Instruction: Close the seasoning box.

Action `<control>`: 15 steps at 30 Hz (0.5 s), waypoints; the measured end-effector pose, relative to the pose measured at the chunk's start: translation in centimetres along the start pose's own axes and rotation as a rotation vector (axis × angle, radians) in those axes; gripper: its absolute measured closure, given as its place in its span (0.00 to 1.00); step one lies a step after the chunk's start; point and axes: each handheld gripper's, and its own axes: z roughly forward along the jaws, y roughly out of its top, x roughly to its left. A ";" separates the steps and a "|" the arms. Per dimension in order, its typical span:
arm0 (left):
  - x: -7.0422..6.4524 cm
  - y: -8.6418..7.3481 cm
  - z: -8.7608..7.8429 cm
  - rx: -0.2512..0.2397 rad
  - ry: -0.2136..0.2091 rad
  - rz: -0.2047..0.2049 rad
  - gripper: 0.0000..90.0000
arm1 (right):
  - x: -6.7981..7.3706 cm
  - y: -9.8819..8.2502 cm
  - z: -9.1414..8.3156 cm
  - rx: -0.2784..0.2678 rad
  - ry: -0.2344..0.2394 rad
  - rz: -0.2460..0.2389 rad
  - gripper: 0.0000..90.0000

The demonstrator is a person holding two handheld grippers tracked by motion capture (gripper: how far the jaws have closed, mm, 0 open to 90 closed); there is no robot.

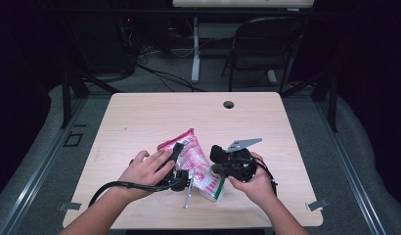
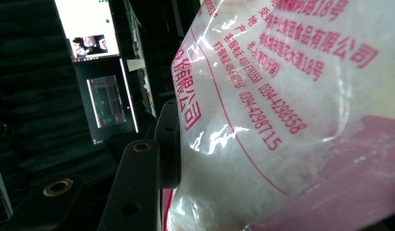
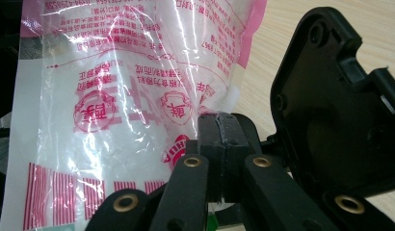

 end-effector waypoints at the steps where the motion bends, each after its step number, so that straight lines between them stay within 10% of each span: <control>1: 0.0 0.0 0.0 0.000 0.000 0.001 0.72 | 0.0 0.0 0.0 -0.001 0.001 0.000 1.00; 15: 0.1 0.1 0.0 -0.002 0.003 0.011 0.73 | -0.1 0.0 0.0 -0.003 0.001 0.000 1.00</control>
